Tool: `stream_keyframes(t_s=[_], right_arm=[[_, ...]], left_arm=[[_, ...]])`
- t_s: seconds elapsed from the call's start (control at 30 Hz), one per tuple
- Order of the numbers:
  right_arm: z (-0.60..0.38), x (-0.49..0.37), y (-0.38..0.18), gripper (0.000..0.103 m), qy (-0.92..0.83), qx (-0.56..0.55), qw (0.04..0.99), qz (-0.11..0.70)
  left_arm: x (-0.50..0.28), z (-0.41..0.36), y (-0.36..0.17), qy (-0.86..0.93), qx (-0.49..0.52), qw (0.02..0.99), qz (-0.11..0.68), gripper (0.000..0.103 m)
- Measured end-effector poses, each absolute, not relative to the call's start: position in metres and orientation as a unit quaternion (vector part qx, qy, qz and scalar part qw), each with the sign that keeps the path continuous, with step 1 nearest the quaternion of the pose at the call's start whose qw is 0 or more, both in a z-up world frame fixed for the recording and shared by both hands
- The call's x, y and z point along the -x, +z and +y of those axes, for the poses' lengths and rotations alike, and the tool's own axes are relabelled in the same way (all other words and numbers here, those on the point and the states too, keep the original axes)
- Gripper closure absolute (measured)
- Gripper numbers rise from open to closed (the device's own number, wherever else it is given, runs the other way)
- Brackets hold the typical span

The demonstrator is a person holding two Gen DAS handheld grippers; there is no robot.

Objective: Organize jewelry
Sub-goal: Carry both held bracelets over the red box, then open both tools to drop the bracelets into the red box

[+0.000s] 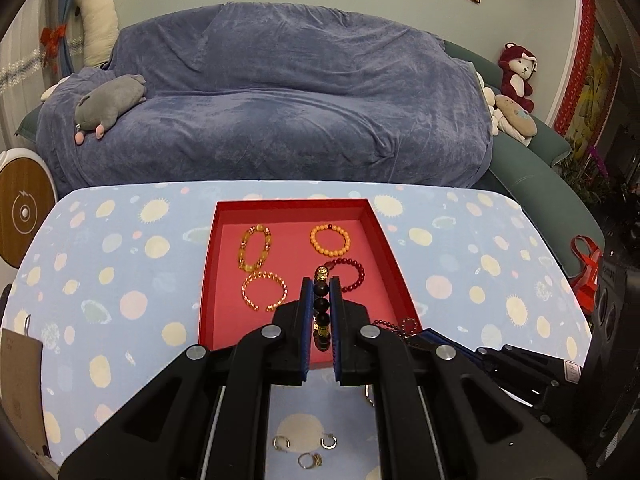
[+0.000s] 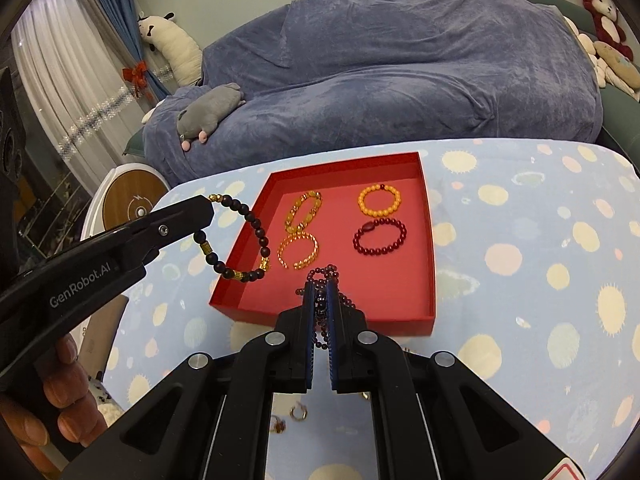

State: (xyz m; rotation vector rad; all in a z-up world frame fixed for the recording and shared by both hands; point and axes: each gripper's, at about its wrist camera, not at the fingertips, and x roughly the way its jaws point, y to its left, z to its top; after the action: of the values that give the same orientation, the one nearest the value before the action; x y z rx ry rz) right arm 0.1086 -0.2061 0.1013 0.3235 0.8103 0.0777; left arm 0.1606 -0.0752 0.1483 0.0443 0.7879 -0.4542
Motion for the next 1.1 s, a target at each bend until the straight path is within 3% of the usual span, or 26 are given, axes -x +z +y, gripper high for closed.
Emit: stream_keyframes(t_s=[0.8,0.83,0.9,0.93,0.97,1.03,1.1], right_arm=[[-0.21,-0.191,0.017,0.097,0.007,-0.127,0.874,0.47],[-0.211,-0.19,0.016,0.093,0.002,-0.125,0.874,0.469],[-0.215,-0.188,0.016,0.087,-0.008,-0.126,0.876,0.466],[-0.218,-0.185,0.018,0.079,-0.015,-0.127,0.878,0.462],[-0.22,-0.182,0.021,0.07,-0.023,-0.128,0.88,0.456],[-0.227,-0.176,0.028,0.062,-0.032,-0.128,0.886,0.444],[-0.231,-0.171,0.035,0.062,-0.036,-0.129,0.889,0.437]], left_arm=[[-0.231,-0.068,0.044,-0.18,-0.021,0.865,0.468,0.095],[-0.231,-0.066,0.042,-0.177,-0.021,0.866,0.467,0.092],[-0.231,-0.062,0.041,-0.169,-0.019,0.869,0.465,0.078],[-0.23,-0.059,0.042,-0.163,-0.018,0.873,0.46,0.064],[-0.228,-0.057,0.044,-0.159,-0.018,0.877,0.454,0.059],[-0.224,-0.052,0.049,-0.15,-0.017,0.882,0.446,0.048],[-0.22,-0.047,0.052,-0.146,-0.012,0.885,0.441,0.046]])
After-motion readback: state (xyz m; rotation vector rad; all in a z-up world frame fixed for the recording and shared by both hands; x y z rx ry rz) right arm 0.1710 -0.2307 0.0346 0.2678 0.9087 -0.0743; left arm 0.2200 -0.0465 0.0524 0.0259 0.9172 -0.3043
